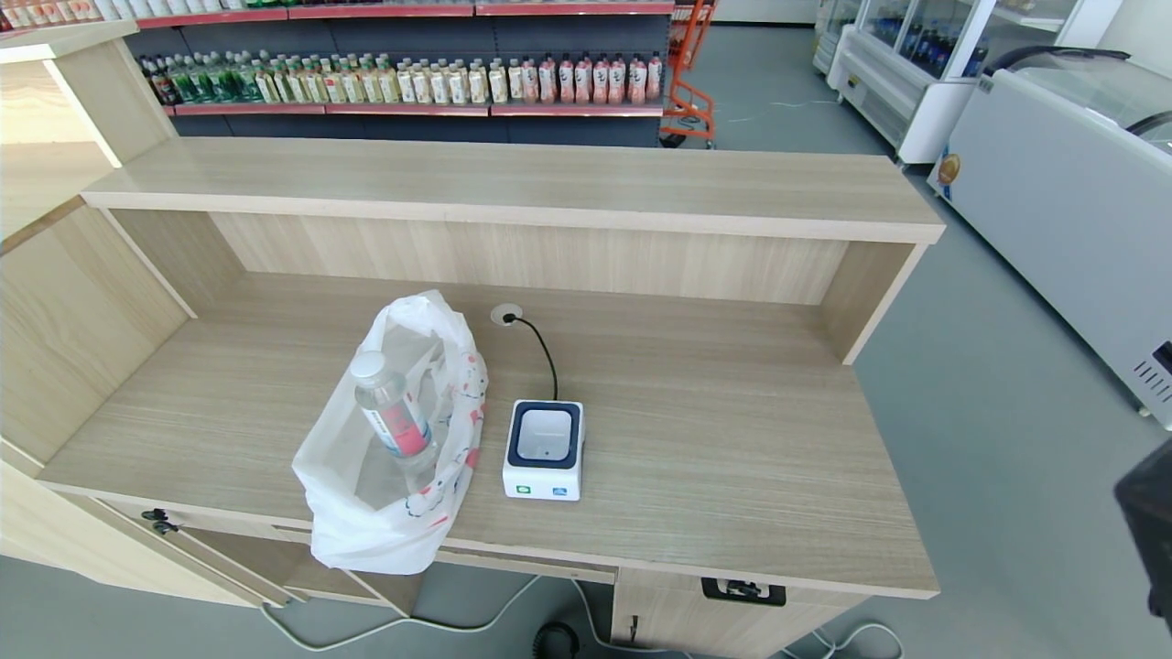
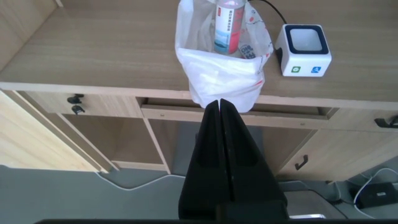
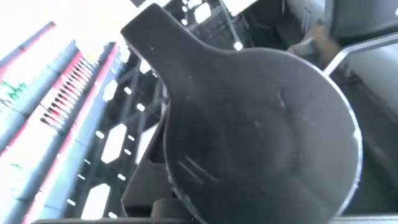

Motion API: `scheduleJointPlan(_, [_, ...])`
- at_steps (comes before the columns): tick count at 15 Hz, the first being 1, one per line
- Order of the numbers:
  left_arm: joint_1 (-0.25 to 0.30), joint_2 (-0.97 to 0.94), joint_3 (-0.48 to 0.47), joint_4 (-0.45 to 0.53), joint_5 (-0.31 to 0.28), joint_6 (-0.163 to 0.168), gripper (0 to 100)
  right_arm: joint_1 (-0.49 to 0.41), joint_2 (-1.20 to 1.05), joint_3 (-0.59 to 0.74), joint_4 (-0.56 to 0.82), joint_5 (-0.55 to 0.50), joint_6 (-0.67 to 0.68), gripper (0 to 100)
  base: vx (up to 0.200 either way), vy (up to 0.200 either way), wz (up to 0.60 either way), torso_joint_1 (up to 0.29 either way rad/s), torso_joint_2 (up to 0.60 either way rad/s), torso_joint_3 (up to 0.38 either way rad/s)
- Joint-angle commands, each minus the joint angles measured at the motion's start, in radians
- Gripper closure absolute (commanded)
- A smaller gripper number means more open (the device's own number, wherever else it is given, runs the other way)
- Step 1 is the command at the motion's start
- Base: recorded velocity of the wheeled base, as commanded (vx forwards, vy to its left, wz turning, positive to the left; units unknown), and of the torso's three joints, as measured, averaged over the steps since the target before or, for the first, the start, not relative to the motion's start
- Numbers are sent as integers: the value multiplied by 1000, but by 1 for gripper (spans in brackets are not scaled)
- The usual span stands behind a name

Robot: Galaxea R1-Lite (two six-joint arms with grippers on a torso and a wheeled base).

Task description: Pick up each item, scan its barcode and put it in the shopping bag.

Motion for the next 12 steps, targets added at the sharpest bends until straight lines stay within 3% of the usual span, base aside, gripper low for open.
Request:
scheduleJointPlan(1, [0, 0, 0, 0, 1, 0, 100, 2, -30, -4, 31, 11, -1, 100, 0, 0, 0, 0, 0, 0])
scheduleJointPlan(7, [0, 0, 0, 0, 1, 0, 100, 7, -85, -24, 135, 34, -1, 100, 0, 0, 0, 0, 0, 0])
scheduleJointPlan(12, [0, 0, 0, 0, -1, 0, 100, 13, -86, -24, 146, 44, -1, 100, 0, 0, 0, 0, 0, 0])
